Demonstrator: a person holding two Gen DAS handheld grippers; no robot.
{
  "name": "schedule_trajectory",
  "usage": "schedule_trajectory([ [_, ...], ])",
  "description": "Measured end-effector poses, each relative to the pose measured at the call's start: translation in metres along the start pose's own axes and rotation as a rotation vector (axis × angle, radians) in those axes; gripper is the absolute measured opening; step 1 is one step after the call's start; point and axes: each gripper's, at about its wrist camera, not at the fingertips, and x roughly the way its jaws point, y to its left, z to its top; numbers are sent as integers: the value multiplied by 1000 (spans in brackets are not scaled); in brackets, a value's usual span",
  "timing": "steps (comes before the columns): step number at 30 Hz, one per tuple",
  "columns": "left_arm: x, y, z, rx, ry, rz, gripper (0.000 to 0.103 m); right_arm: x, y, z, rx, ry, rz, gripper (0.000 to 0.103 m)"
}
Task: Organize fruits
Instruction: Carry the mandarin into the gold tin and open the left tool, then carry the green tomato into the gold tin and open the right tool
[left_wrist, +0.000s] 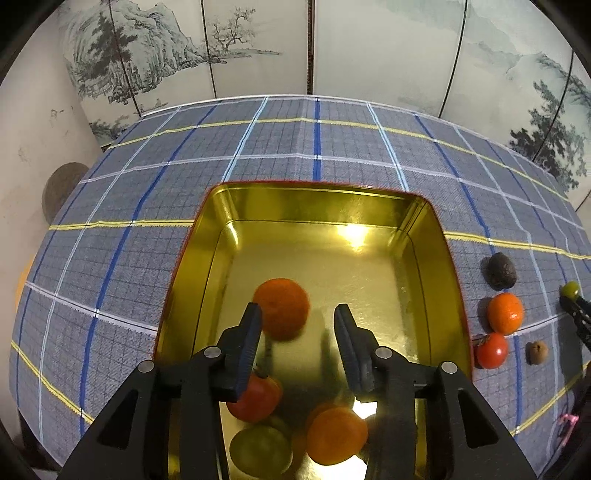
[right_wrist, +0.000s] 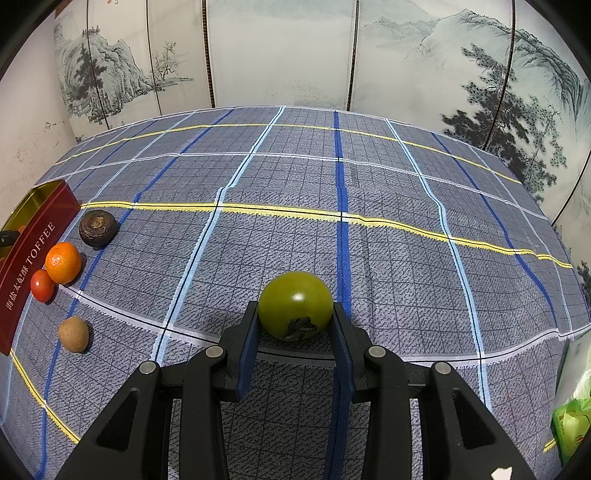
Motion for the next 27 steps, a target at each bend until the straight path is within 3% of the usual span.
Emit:
schedule_trajectory([
  [13, -51, 2, -20, -75, -104, -5, 57, 0, -1, -1, 1, 0, 2, 34],
  [27, -78, -13, -57, -33, -144, 38, 65, -5, -1, 0, 27, -9, -24, 32],
])
